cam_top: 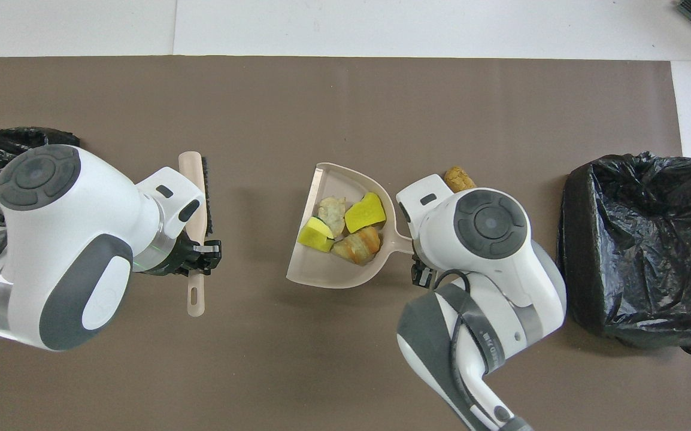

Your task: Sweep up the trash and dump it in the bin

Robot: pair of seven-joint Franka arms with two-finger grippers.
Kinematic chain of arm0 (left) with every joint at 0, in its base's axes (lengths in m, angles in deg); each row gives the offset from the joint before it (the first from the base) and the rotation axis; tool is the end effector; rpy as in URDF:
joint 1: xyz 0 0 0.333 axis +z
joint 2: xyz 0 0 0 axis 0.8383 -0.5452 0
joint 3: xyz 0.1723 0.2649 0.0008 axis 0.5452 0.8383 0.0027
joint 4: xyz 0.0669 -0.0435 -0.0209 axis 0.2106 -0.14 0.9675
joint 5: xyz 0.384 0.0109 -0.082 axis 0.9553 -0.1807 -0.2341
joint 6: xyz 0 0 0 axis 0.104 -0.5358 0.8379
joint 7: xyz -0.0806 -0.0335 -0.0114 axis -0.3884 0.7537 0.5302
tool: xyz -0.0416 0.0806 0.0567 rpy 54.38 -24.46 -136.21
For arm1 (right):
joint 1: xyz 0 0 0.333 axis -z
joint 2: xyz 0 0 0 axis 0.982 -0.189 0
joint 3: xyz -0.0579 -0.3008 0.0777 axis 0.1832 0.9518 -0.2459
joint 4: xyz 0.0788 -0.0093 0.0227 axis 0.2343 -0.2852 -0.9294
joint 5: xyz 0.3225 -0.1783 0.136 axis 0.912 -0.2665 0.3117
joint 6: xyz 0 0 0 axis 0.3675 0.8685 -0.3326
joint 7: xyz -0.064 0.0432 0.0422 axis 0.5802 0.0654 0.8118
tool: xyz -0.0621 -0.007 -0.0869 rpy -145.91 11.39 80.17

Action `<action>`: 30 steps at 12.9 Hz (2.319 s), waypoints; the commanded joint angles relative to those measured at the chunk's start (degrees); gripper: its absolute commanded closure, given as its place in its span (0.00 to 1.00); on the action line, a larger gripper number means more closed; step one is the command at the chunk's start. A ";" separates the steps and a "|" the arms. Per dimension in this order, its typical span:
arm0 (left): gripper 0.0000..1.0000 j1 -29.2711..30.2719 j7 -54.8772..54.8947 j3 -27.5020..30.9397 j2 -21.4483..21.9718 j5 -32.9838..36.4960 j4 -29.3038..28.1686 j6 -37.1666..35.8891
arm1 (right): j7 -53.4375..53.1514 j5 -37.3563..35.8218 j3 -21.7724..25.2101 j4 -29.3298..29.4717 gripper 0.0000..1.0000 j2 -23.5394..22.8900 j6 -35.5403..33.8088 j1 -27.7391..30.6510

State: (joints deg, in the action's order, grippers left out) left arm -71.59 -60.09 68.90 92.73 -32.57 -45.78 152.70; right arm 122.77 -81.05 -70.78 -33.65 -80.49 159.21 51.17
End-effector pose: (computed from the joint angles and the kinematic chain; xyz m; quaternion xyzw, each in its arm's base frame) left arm 0.4846 -0.2000 0.4709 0.9943 0.0280 -0.0990 0.0275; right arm 0.5175 0.2446 0.4204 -0.8053 -0.5929 -0.0014 0.0013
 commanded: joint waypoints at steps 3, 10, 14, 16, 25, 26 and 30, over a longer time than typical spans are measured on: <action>1.00 -8.29 -4.72 -1.10 7.83 0.71 -13.54 8.26 | 17.72 9.45 -0.35 5.79 1.00 -0.11 -7.72 9.81; 1.00 -28.69 -29.93 -1.10 1.87 -1.39 -18.49 23.80 | 39.61 9.38 -0.17 10.99 1.00 -0.37 -17.75 23.61; 1.00 -31.69 -32.44 -1.19 1.87 -3.51 -21.29 25.85 | 50.95 8.06 0.18 11.34 1.00 -0.37 -18.82 31.70; 1.00 -32.49 -30.87 -1.19 1.86 -3.51 -22.62 28.22 | 55.70 5.35 0.18 11.42 1.00 -0.37 -18.73 35.39; 0.28 -31.79 -26.55 -1.01 2.04 -3.59 -23.76 29.19 | 63.35 -8.72 0.27 10.90 1.00 -0.02 -7.76 50.26; 0.02 -31.26 -26.55 -0.93 1.86 -3.59 -23.50 29.28 | 64.06 -10.82 0.18 10.81 1.00 -0.02 -6.44 51.22; 0.00 -26.27 -21.01 -0.66 1.16 -3.42 -20.43 27.62 | 63.37 -21.36 0.27 10.46 1.00 -0.02 -4.40 51.75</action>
State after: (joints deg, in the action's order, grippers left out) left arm -101.16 -83.98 68.23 93.69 -35.27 -67.67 180.71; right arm 185.54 -98.35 -69.89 -23.07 -80.71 154.11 102.21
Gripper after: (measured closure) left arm 0.194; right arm 0.687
